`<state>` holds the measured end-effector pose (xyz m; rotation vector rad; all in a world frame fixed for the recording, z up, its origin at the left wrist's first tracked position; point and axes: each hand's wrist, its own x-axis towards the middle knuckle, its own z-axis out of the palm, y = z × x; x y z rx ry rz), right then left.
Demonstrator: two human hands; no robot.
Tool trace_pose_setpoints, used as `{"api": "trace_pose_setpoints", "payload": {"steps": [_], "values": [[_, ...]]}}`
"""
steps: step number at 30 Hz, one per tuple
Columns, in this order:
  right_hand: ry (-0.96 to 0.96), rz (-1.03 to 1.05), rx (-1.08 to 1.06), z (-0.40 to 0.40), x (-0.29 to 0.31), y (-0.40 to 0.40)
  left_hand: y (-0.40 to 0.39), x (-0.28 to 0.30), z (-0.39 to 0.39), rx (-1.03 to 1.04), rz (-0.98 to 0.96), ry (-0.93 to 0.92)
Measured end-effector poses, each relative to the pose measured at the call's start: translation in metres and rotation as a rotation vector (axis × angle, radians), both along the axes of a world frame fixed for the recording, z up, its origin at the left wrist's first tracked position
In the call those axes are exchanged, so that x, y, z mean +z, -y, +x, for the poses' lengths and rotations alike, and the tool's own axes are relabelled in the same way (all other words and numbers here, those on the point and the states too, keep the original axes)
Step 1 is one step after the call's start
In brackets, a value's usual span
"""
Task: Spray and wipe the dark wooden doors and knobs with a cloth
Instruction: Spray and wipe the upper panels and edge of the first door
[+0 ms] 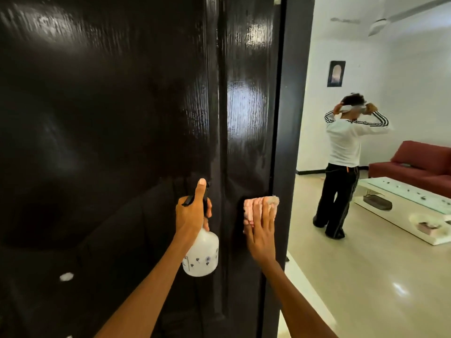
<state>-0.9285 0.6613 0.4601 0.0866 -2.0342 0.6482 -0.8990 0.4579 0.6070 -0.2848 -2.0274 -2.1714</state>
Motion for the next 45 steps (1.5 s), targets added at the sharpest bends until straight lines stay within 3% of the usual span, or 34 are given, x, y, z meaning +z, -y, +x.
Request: {"api": "trace_pose_setpoints", "payload": {"steps": [7,20,30,39,45], "values": [[0.042,-0.002,0.051,-0.008,-0.005,-0.01,-0.031,0.005,-0.003,-0.034,-0.115,-0.065],[0.08,0.034,0.012,-0.018,-0.01,0.004,-0.037,0.002,-0.002,0.039,-0.16,0.022],[0.006,0.024,-0.03,-0.021,0.014,0.008,-0.035,-0.005,0.005,0.084,-0.03,0.012],[-0.198,0.521,-0.141,-0.046,0.107,0.0,-0.015,0.002,0.007,0.148,0.043,-0.063],[-0.166,0.03,-0.295,-0.053,0.159,0.006,-0.012,0.009,0.008,0.132,0.033,-0.116]]}}
